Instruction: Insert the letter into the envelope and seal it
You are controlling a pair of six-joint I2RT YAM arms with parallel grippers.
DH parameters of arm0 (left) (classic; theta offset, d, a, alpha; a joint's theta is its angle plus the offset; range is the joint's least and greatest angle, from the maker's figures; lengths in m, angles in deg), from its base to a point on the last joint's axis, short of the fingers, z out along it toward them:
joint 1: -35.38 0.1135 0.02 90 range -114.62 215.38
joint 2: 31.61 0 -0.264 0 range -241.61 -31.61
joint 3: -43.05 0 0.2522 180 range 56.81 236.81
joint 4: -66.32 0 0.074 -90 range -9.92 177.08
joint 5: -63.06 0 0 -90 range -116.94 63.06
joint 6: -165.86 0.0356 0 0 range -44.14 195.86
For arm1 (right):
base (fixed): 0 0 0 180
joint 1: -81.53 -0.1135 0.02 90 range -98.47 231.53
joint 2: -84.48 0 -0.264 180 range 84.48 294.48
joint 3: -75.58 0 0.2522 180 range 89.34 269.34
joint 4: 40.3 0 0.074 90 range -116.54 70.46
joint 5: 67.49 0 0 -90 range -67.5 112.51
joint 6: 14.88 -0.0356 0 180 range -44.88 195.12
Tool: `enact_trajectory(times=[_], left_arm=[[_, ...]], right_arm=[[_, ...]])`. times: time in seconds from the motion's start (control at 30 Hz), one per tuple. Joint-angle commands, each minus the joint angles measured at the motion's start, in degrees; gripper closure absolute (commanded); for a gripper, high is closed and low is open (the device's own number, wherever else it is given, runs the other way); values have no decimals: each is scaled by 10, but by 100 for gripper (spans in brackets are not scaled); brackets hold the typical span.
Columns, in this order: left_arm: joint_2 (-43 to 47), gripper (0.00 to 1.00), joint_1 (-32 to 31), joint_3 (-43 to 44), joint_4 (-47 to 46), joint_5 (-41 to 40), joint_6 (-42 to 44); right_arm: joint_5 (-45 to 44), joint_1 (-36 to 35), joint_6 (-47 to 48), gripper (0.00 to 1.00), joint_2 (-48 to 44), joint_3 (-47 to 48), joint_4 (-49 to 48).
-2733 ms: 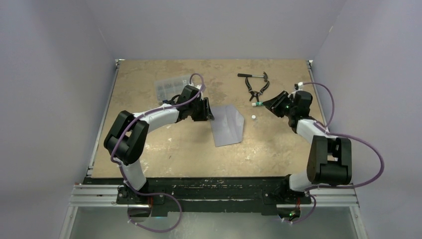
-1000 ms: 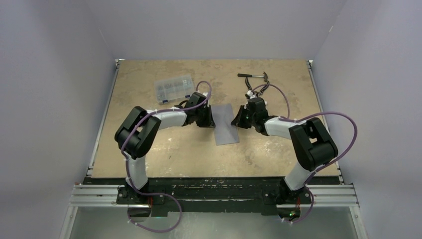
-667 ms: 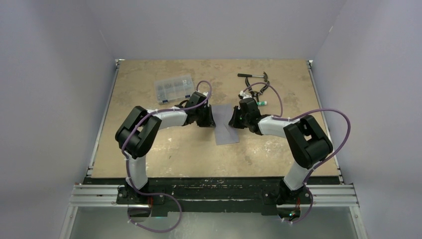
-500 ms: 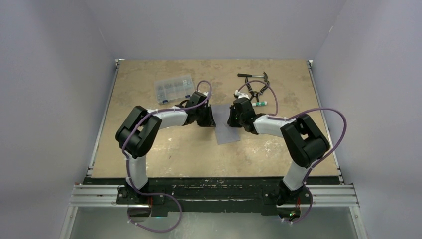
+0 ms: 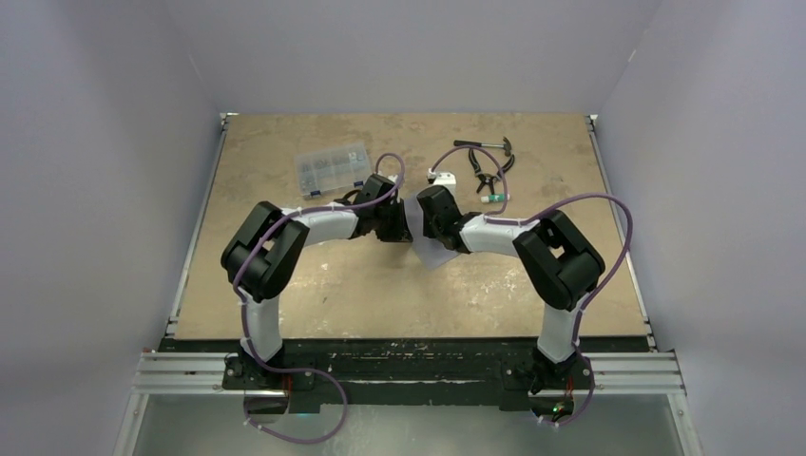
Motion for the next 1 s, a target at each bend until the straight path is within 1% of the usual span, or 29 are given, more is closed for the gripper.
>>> enact_trajectory(times=[0.0, 0.07, 0.13, 0.2, 0.27, 0.33, 0.43, 0.53, 0.6, 0.77, 0.87, 0.97], left_arm=[[6, 90, 19, 22, 15, 0, -11], [18, 89, 32, 37, 7, 26, -19], [22, 85, 40, 57, -11, 55, -29], [17, 82, 48, 61, -42, 83, -47], [8, 82, 56, 56, -84, 105, -67], [-4, 82, 58, 50, -130, 121, -86], [-31, 85, 58, 47, -200, 134, -117], [-69, 88, 56, 53, -268, 155, -151], [-91, 88, 54, 60, -291, 157, -166], [-118, 90, 48, 69, -262, 112, -139], [-129, 90, 46, 77, -210, 81, -110], [-139, 90, 45, 78, -148, 42, -89]], right_arm=[[25, -13, -24, 75, 65, -22, 131], [32, -14, -24, 70, 65, -27, 129], [34, -16, -29, 67, 60, -30, 127], [39, -16, -29, 66, 56, -30, 127], [37, -16, -30, 66, 57, -29, 128], [29, -16, -31, 68, 60, -30, 134], [26, -16, -31, 73, 63, -31, 137], [35, -16, -27, 74, 67, -29, 141], [43, -16, -26, 73, 65, -32, 139], [40, -17, -29, 72, 61, -33, 139], [39, -18, -27, 72, 58, -33, 139], [43, -22, -18, 69, 49, -36, 137]])
